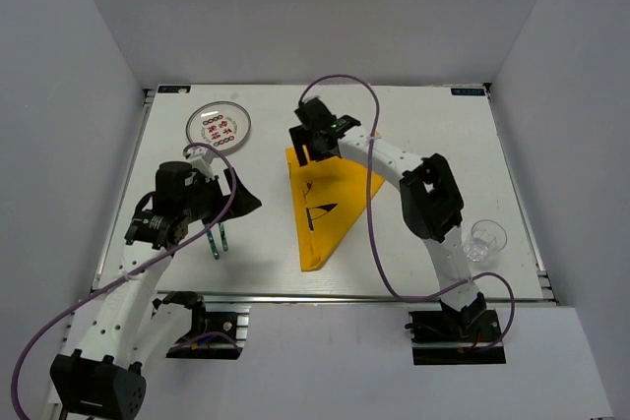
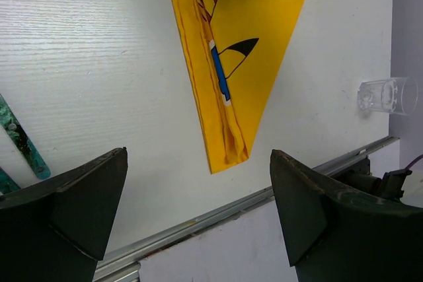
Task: Set the dinner table for one person
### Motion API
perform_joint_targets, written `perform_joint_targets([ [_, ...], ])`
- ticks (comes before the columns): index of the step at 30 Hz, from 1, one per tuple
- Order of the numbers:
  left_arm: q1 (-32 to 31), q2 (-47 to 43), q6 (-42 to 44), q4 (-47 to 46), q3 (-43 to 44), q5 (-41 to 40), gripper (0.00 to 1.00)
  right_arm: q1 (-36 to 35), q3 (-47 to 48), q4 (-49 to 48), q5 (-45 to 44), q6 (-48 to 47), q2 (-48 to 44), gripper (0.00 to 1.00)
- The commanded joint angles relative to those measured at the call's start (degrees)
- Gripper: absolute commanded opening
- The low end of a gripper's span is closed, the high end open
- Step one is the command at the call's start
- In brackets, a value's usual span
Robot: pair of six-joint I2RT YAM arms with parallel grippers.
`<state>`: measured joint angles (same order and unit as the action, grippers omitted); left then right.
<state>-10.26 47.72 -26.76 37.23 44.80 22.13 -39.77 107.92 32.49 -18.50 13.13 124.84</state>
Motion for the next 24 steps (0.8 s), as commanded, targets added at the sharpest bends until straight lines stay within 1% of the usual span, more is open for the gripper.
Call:
perform_joint_targets([
  [1, -0.20, 0.26, -0.04, -0.50, 0.29, -1.39, 0.98, -1.01, 0.54, -0.32, 0.22, 2.77, 2.87, 0.85],
  [2, -0.20, 0.35, -0.13, -0.50, 0.38, -1.30, 0.98, -1.19, 1.58, 0.46, -0.39, 4.00, 3.30, 0.84],
  [3, -0.20, 0.35, 0.04, -0.67, 0.47, -1.30, 0.98, -2.32, 2.81, 4.47, -2.66, 5.32, 4.00, 0.84],
  [5, -0.20, 0.61, 0.05, -0.58, 0.29, -1.04, 0.98, -3.12, 3.53, 6.53, -3.99, 7.69, 4.19, 0.83],
  [8, -0.20, 0.88, -0.04, -1.37, -0.06, -0.42, 0.98, -6.01, -1.30, 3.46, -5.58, 7.70, 2.87, 0.83],
  [10, 0.41, 1.32, -0.04, -1.37, -0.15, -0.07, 0.98, -6.55, -1.14, 4.24, -7.16, 8.23, 3.65, 0.83],
  [13, 0.42, 2.02, 0.13, -1.11, 0.03, 0.11, 0.98, -7.08, -1.48, 5.74, -6.99, 9.37, 3.93, 0.83],
  [17, 0.42, 1.49, 0.05, -1.37, -0.32, 0.11, 0.98, -7.96, -5.00, 2.93, -5.32, 10.08, 2.52, 0.82],
  [20, 0.42, 1.49, 0.04, -1.64, -0.32, 0.19, 0.98, -8.13, -5.35, 3.54, -5.32, 11.57, 2.52, 0.80],
  [22, 0.42, 1.67, -0.04, -1.46, -0.32, 0.28, 0.98, -8.22, -5.79, 3.55, -4.70, 12.01, 2.60, 0.76],
  [23, 0.42, 1.67, 0.13, -1.46, -0.32, 0.28, 0.98, -8.39, -5.88, 3.54, -4.88, 12.10, 2.61, 0.72],
  [24, 0.42, 1.58, 0.13, -1.46, -0.32, 0.19, 0.98, -8.40, -5.88, 3.98, -5.23, 12.45, 2.52, 0.64],
])
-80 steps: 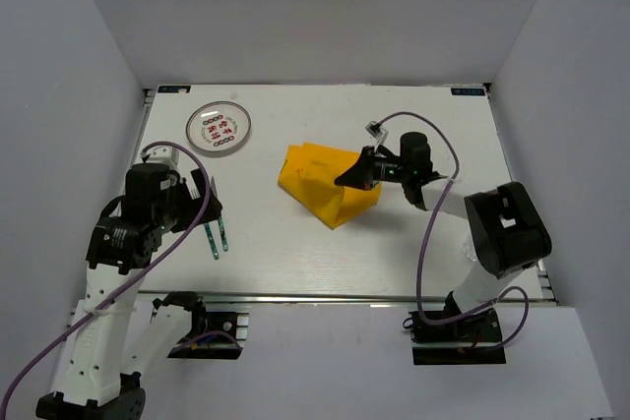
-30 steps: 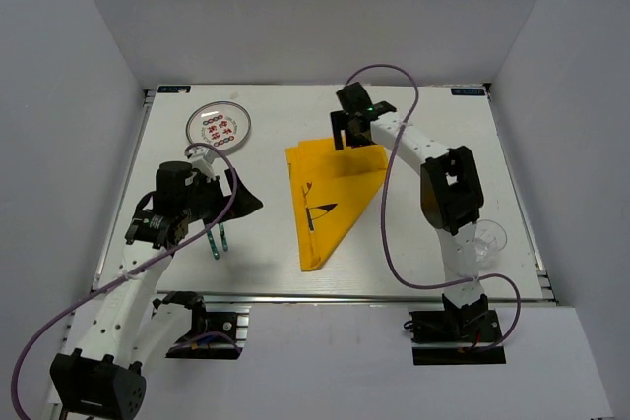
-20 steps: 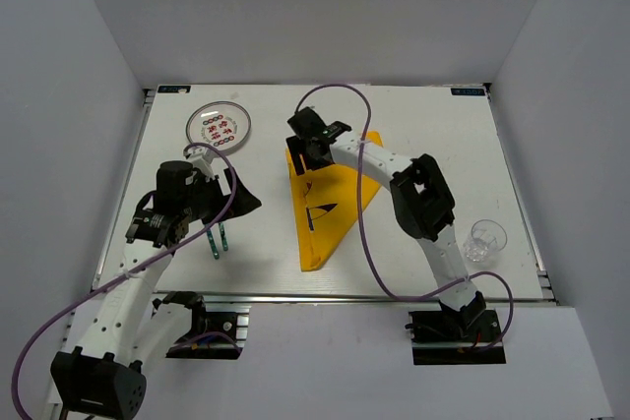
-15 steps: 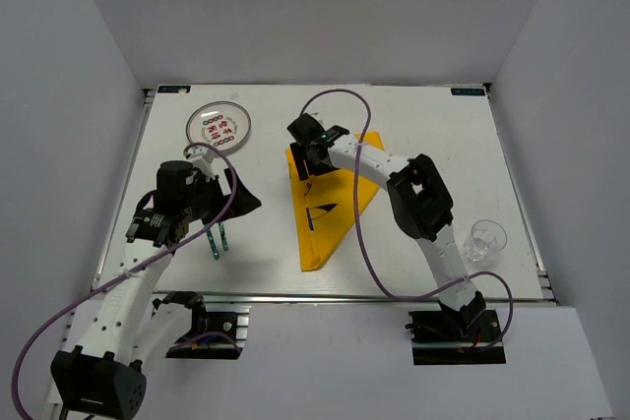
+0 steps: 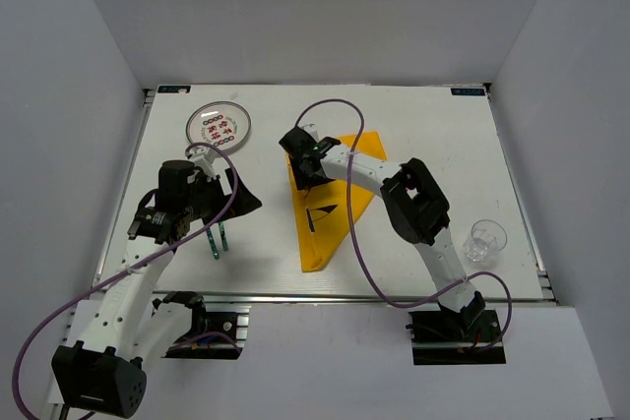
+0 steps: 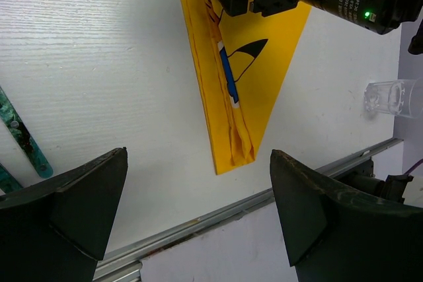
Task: Set the dinner table for one person
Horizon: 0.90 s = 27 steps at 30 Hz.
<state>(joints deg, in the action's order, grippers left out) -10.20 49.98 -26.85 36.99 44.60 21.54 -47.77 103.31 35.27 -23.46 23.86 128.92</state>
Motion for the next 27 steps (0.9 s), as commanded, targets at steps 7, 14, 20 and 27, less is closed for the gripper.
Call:
perform_joint_targets([
  [7, 0.35, -0.76, 0.13, -1.48, -0.21, 1.05, 0.98, -0.66, -2.59, 1.30, -2.02, 3.12, -4.38, 0.16],
  [14, 0.35, -0.76, 0.13, -1.40, -0.21, 1.05, 0.98, -1.36, -3.99, 3.14, -3.25, 4.18, -9.39, 0.00],
  [20, 0.35, -0.67, 0.13, -1.40, -0.30, 1.14, 0.98, -1.19, -10.39, 2.00, -4.48, 5.32, -16.50, 0.00],
  [27, -0.17, -0.76, 0.13, -1.48, -0.30, 1.22, 0.98, -0.92, -31.56, 0.86, -7.82, 12.17, -34.83, 0.00],
])
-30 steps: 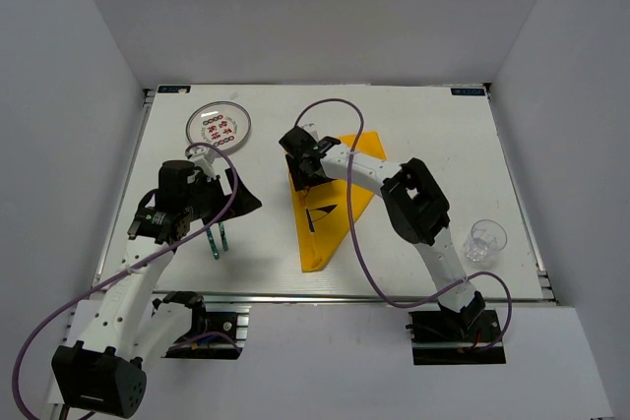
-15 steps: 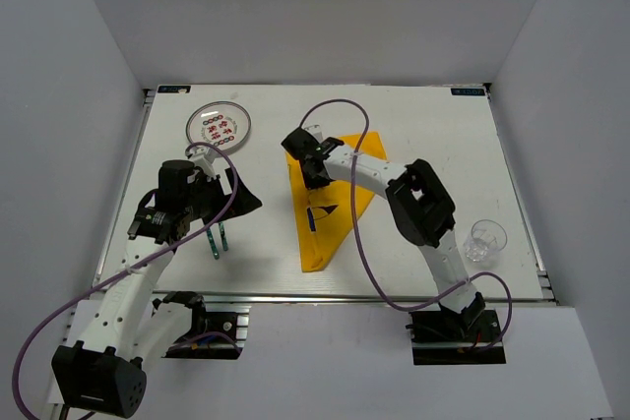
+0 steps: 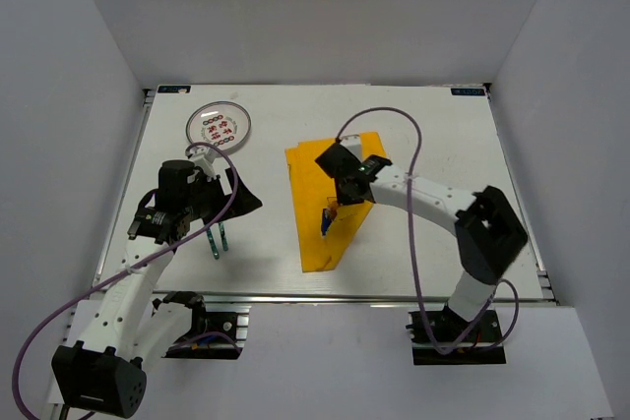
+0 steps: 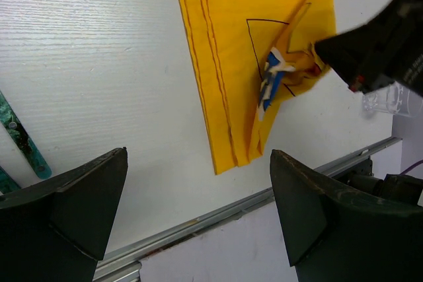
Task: Set the dinner table for one person
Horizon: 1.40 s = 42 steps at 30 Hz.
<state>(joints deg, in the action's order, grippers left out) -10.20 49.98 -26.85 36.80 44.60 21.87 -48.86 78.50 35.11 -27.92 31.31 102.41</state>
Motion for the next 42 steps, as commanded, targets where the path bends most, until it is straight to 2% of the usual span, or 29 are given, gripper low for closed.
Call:
perform_joint_targets([
  [1, -0.17, -0.76, 0.13, -1.38, -0.30, 0.90, 0.98, 0.00, -9.56, 1.88, -3.71, 6.03, -10.98, 0.00],
  [4, -0.17, -0.50, 0.22, -1.38, -0.22, 1.07, 0.98, -0.18, -20.20, 5.13, -6.35, 11.74, -21.87, 0.00],
  [5, -0.17, -0.23, 0.13, -1.38, -0.21, 1.16, 0.98, -0.09, -24.84, 5.58, -6.44, 13.32, -24.43, 0.05],
  [6, -0.17, -0.14, 0.22, -1.46, -0.21, 1.25, 0.98, -0.18, -26.80, 5.58, -6.44, 13.34, -29.67, 0.49],
  [7, -0.17, -0.05, 0.22, -1.38, -0.21, 1.25, 0.98, -0.09, -28.30, 6.62, -6.53, 13.51, -32.07, 0.80],
  [8, -0.17, 0.12, 0.22, -1.38, -0.21, 1.16, 0.98, -0.09, -29.18, 6.81, -6.97, 13.25, -34.10, 0.83],
  [11, -0.17, 0.47, 0.22, -1.29, -0.21, 0.90, 0.98, -0.27, -29.98, 6.55, -8.20, 9.84, -39.82, 0.87],
  [13, -0.17, 0.56, 0.31, -1.20, -0.13, 1.07, 0.98, -0.27, -28.58, 6.29, -8.64, 8.08, -39.92, 0.87],
  [16, -0.17, 0.21, 0.13, -1.11, -0.13, 0.72, 0.98, -0.80, -27.70, -2.57, 2.83, -3.16, -37.82, 0.85],
  [17, -0.17, -0.05, 0.13, -1.20, -0.21, 0.55, 0.98, -1.58, -26.39, -6.94, 10.44, -6.67, -34.50, 0.82],
  [19, -0.17, -0.14, 0.13, -1.03, -0.21, 0.37, 0.98, -3.42, -22.71, -7.16, 13.06, -6.70, -28.79, 0.80],
  [20, -0.17, -0.05, 0.05, -0.94, -0.13, 0.19, 0.98, -5.17, -20.77, -4.21, 10.89, -6.27, -22.75, 0.78],
  [23, -0.17, 0.03, -0.13, -0.50, 0.14, -0.68, 0.98, -9.57, -14.09, -2.16, 5.52, -2.67, -13.59, 0.76],
  [28, -0.17, -0.76, -0.92, 0.03, 0.23, -2.88, 0.98, -12.66, -3.54, 4.60, -1.60, 4.54, -1.81, 0.71],
  [37, -0.17, -0.32, -0.75, -0.06, 0.23, -2.27, 0.98, -17.14, 7.80, 8.74, -4.33, 4.90, 11.14, 0.66],
  [42, -0.17, -0.76, -0.75, -0.15, 0.23, -2.18, 0.98, -17.06, 8.69, 8.48, -4.68, 4.81, 13.69, 0.62],
])
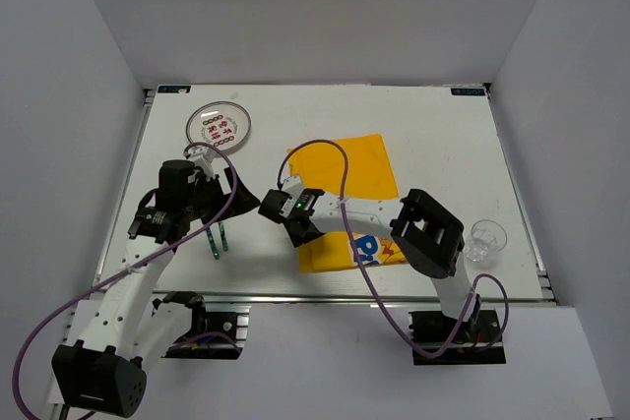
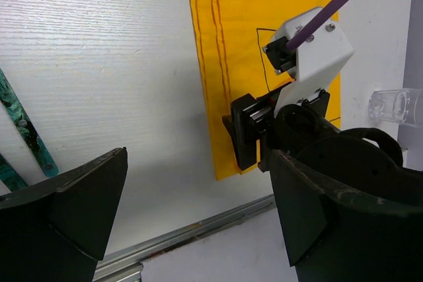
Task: Set the dinner table for one person
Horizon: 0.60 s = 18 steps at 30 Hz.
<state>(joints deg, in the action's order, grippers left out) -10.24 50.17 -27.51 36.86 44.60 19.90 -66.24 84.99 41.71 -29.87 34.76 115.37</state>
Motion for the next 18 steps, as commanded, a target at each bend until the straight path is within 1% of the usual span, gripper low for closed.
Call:
perform_joint_targets([
  [1, -0.13, -0.95, -0.09, -0.12, 0.23, -0.21, 0.98, 0.15, 2.20, 1.97, -2.91, 1.45, 0.82, 0.60],
  [3, -0.13, -0.95, -0.09, -0.30, 0.23, -0.04, 0.98, 0.14, 2.20, 1.97, -3.09, 1.54, 1.08, 0.57],
  [6, -0.13, -0.95, -0.09, -0.30, 0.23, 0.14, 0.98, 0.23, 1.93, 1.79, -3.27, 1.54, 1.26, 0.51],
  [8, -0.13, -0.95, -0.09, -0.30, 0.23, 0.05, 0.98, 0.32, 1.58, 1.53, -3.27, 1.45, 1.35, 0.49],
  [18, -0.13, -1.04, -0.09, -0.12, 0.23, -0.12, 0.98, 0.41, 0.79, -0.84, -0.81, 1.80, 0.82, 0.50],
])
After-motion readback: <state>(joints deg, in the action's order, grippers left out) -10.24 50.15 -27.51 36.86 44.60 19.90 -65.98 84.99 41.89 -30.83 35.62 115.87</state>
